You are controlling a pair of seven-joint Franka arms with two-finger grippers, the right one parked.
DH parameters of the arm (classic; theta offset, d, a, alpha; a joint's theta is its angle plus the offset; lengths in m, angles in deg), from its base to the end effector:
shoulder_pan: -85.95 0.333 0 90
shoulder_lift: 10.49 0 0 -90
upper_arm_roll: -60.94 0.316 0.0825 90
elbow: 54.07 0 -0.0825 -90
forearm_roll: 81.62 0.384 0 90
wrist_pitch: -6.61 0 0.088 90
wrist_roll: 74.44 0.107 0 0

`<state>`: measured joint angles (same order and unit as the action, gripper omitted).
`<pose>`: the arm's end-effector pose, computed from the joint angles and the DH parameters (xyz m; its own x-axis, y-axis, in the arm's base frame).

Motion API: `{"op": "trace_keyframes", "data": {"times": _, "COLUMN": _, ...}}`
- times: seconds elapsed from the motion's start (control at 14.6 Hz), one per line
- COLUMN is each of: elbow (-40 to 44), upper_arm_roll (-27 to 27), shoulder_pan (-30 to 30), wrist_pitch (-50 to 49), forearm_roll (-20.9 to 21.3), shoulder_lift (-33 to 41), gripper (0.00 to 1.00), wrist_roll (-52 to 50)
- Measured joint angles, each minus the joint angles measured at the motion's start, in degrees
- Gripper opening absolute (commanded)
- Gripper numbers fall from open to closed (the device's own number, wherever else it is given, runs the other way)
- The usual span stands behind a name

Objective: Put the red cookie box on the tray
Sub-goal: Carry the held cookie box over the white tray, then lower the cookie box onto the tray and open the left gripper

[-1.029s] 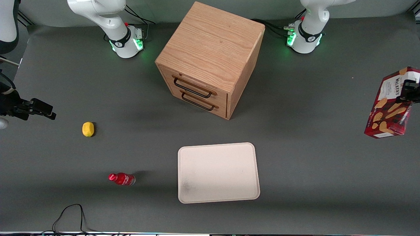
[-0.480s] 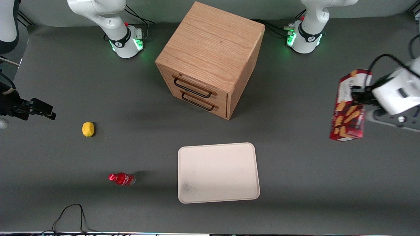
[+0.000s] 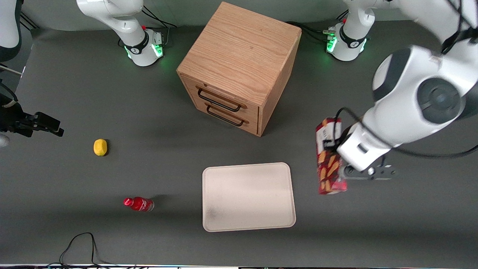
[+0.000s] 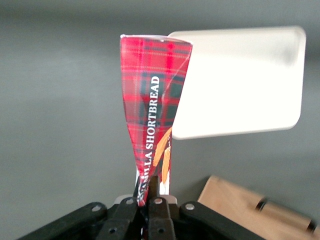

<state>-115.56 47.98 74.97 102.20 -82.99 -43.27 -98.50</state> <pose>0.6732 -0.2502 0.5101 0.9988 0.0391 -0.0280 0.0428 -0.9883 0.1464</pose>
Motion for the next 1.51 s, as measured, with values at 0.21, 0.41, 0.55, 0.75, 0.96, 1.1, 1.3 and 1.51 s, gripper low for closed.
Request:
{"op": "trace_keyframes", "data": {"times": 0.21, "elbow": 1.7, "upper_arm_roll": -0.1, "shoulder_pan": -0.7, "wrist_pitch": 7.3, "forearm_roll": 0.0, "shoulder_lift": -6.6, "gripper": 0.0, "wrist_roll": -4.0}}
{"op": "trace_keyframes", "data": {"times": 0.41, "elbow": 6.7, "upper_arm_roll": 2.5, "shoulder_pan": -4.6, "wrist_pitch": 9.1, "forearm_roll": 0.2, "shoulder_lift": -13.5, "gripper": 0.0, "wrist_roll": -7.2}}
{"op": "trace_keyframes", "data": {"times": 0.55, "elbow": 8.5, "upper_arm_roll": 6.2, "shoulder_pan": -8.4, "wrist_pitch": 10.7, "forearm_roll": 0.3, "shoulder_lift": -16.6, "gripper": 0.0, "wrist_roll": -8.0}}
{"op": "trace_keyframes", "data": {"times": 0.75, "elbow": 9.6, "upper_arm_roll": 7.7, "shoulder_pan": -10.2, "wrist_pitch": 13.3, "forearm_roll": 0.3, "shoulder_lift": -20.1, "gripper": 0.0, "wrist_roll": -8.4}}
{"op": "trace_keyframes", "data": {"times": 0.96, "elbow": 9.7, "upper_arm_roll": 7.9, "shoulder_pan": -10.4, "wrist_pitch": 15.5, "forearm_roll": 1.0, "shoulder_lift": -22.3, "gripper": 0.0, "wrist_roll": -8.4}}
{"op": "trace_keyframes", "data": {"times": 1.1, "elbow": 9.7, "upper_arm_roll": 7.9, "shoulder_pan": -10.6, "wrist_pitch": 16.7, "forearm_roll": 2.3, "shoulder_lift": -23.5, "gripper": 0.0, "wrist_roll": -8.4}}
{"op": "trace_keyframes", "data": {"times": 1.3, "elbow": 9.7, "upper_arm_roll": 8.0, "shoulder_pan": -11.2, "wrist_pitch": 19.2, "forearm_roll": 2.9, "shoulder_lift": -25.0, "gripper": 0.0, "wrist_roll": -8.4}}
{"op": "trace_keyframes", "data": {"times": 1.51, "elbow": 9.8, "upper_arm_roll": 8.0, "shoulder_pan": -11.8, "wrist_pitch": 20.1, "forearm_roll": 3.0, "shoulder_lift": -26.2, "gripper": 0.0, "wrist_roll": -8.4}}
